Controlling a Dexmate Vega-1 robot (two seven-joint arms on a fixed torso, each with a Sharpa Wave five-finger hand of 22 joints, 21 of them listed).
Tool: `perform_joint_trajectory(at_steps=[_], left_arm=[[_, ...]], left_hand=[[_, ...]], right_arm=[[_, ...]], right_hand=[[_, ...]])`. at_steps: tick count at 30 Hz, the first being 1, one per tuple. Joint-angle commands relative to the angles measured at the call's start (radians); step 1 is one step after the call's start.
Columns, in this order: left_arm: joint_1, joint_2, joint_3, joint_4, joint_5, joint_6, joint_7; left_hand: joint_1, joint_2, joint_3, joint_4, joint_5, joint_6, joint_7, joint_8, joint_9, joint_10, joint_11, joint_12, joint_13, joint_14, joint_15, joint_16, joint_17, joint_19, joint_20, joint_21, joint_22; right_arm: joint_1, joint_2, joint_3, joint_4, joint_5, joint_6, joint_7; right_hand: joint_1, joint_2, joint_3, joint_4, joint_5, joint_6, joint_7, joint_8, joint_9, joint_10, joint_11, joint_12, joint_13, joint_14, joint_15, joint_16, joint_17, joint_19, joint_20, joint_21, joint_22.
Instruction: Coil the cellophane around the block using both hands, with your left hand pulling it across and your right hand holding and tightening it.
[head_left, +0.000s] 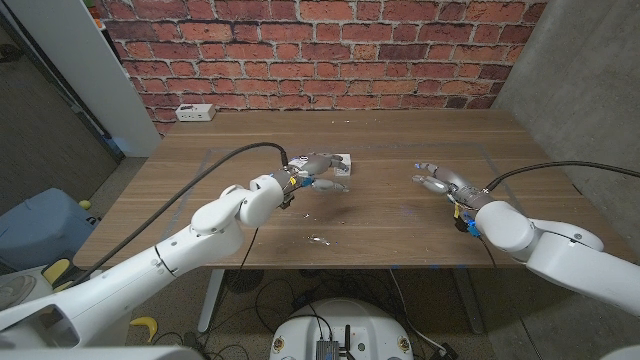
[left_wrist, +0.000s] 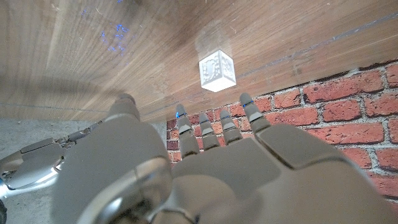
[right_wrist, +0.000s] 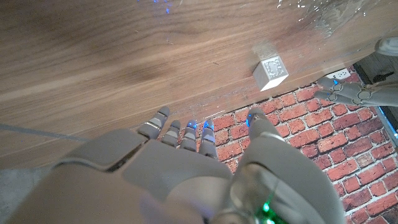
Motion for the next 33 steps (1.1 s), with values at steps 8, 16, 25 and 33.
perform_joint_trajectory(at_steps=[8,16,25,33], left_arm=[[0.132,0.077,-0.038,-0.127,0.027,0.074,-0.003],[0.165,0.101,-0.038,-0.172,0.074,0.110,-0.030],[0.194,0.120,-0.036,-0.207,0.128,0.139,-0.079],[0.205,0.132,-0.024,-0.236,0.203,0.164,-0.152]], left_hand=[[-0.009,-0.002,-0.007,-0.001,0.006,0.037,0.014,0.005,0.006,0.003,0.002,0.003,0.001,0.003,0.011,0.005,0.000,0.002,0.006,-0.005,0.003],[-0.001,-0.004,-0.006,-0.009,0.010,0.071,0.022,0.012,0.007,0.006,-0.001,0.005,0.000,0.007,0.011,0.006,-0.002,0.005,0.011,-0.009,0.003],[0.021,-0.013,-0.005,-0.028,0.016,0.073,0.011,0.008,0.009,0.007,-0.003,0.006,-0.001,0.016,0.011,0.008,-0.003,0.014,0.016,-0.012,0.002],[0.055,-0.025,-0.001,-0.054,0.024,0.116,0.014,0.020,0.012,0.009,-0.005,0.006,-0.002,0.015,0.007,0.006,-0.004,0.017,0.017,-0.020,0.002]], right_arm=[[-0.011,-0.070,-0.089,-0.173,-0.122,-0.233,-0.030],[0.040,-0.069,-0.187,-0.218,-0.211,-0.337,-0.027],[0.102,-0.062,-0.300,-0.252,-0.317,-0.432,0.000],[0.177,-0.066,-0.415,-0.285,-0.428,-0.523,0.061]], right_hand=[[0.043,-0.009,0.018,-0.021,0.011,0.027,-0.010,0.011,0.004,0.012,-0.013,0.003,0.002,0.011,-0.016,0.005,0.001,0.020,0.009,0.013,0.005],[0.083,-0.023,0.030,-0.038,0.008,0.073,-0.009,0.024,0.005,0.028,-0.026,0.006,0.002,0.040,-0.019,0.011,0.000,0.049,0.012,0.021,0.005],[0.140,-0.049,0.038,-0.051,0.001,0.144,-0.002,0.041,0.007,0.054,-0.039,0.010,0.001,0.070,-0.026,0.014,0.000,0.078,0.017,0.025,0.005],[0.192,-0.066,0.045,-0.055,-0.004,0.180,-0.004,0.048,0.009,0.073,-0.050,0.012,0.002,0.091,-0.041,0.016,0.001,0.099,0.008,0.028,0.006]])
